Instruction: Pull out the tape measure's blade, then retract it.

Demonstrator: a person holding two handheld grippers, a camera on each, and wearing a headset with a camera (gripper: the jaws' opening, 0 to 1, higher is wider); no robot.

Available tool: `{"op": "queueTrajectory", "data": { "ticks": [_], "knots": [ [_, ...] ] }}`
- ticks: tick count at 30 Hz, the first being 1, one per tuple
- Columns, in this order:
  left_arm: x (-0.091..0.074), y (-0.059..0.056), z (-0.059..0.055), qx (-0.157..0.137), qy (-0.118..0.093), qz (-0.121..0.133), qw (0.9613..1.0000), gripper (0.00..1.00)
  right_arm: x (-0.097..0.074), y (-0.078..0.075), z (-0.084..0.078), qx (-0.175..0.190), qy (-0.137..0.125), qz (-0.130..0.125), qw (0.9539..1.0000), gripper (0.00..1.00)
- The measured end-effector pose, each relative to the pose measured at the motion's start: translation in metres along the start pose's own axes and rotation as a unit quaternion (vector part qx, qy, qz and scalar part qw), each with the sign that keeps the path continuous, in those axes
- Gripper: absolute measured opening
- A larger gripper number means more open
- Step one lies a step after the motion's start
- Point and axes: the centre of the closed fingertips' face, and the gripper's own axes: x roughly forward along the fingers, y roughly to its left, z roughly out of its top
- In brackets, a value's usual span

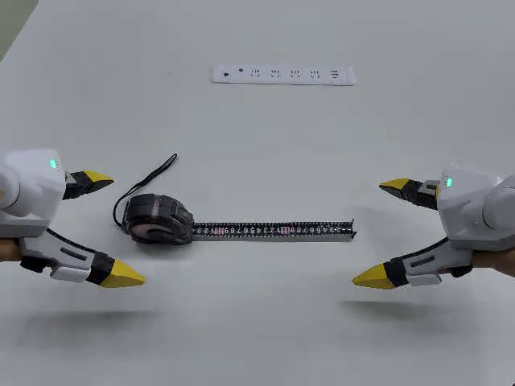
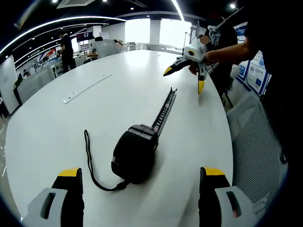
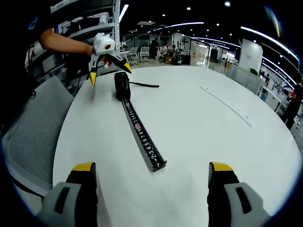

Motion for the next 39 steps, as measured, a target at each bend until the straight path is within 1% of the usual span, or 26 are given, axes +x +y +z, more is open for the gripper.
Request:
{"op": "queueTrajectory", "data": {
  "ticks": [3, 8, 10, 13, 15, 16, 19, 23, 30, 34, 35, 39],
  "knots": [
    [-0.004, -0.004, 0.000, -0.014, -0.010, 0.008, 0.9998, 1.00, -0.003, 0.003, 0.001, 0.003, -0.003, -0.008, 1.0000, 1.00],
    [-0.009, -0.008, -0.001, -0.023, -0.020, 0.024, 0.9992, 1.00, -0.007, 0.011, 0.003, 0.018, -0.009, -0.018, 0.9996, 1.00],
    [-0.011, -0.010, 0.001, -0.037, -0.030, 0.031, 0.9984, 1.00, -0.008, 0.013, 0.003, 0.024, -0.011, -0.023, 0.9994, 1.00],
    [-0.014, -0.012, 0.001, -0.044, -0.039, 0.041, 0.9974, 1.00, -0.009, 0.015, 0.003, 0.030, -0.013, -0.028, 0.9991, 1.00],
    [-0.017, -0.016, 0.001, -0.052, -0.047, 0.046, 0.9965, 1.00, -0.012, 0.019, 0.005, 0.033, -0.015, -0.033, 0.9988, 1.00],
    [-0.017, -0.017, 0.000, -0.053, -0.047, 0.047, 0.9964, 1.00, -0.012, 0.020, 0.005, 0.033, -0.016, -0.033, 0.9988, 1.00],
    [-0.020, -0.020, 0.000, -0.065, -0.052, 0.060, 0.9947, 1.00, -0.014, 0.022, 0.007, 0.042, -0.019, -0.044, 0.9980, 1.00],
    [-0.022, -0.024, -0.001, -0.070, -0.055, 0.073, 0.9933, 1.00, -0.015, 0.027, 0.009, 0.051, -0.024, -0.054, 0.9970, 1.00],
    [-0.023, -0.034, 0.003, -0.091, -0.074, 0.098, 0.9883, 1.00, -0.018, 0.039, 0.010, 0.070, -0.032, -0.068, 0.9947, 1.00],
    [-0.024, -0.039, 0.006, -0.094, -0.080, 0.106, 0.9867, 1.00, -0.019, 0.047, 0.011, 0.078, -0.036, -0.078, 0.9933, 1.00],
    [-0.024, -0.040, 0.006, -0.096, -0.081, 0.112, 0.9857, 1.00, -0.020, 0.048, 0.012, 0.080, -0.037, -0.086, 0.9925, 0.99],
    [-0.024, -0.043, 0.008, -0.101, -0.084, 0.125, 0.9834, 1.00, -0.021, 0.050, 0.014, 0.093, -0.041, -0.103, 0.9895, 0.99]
  ]
}}
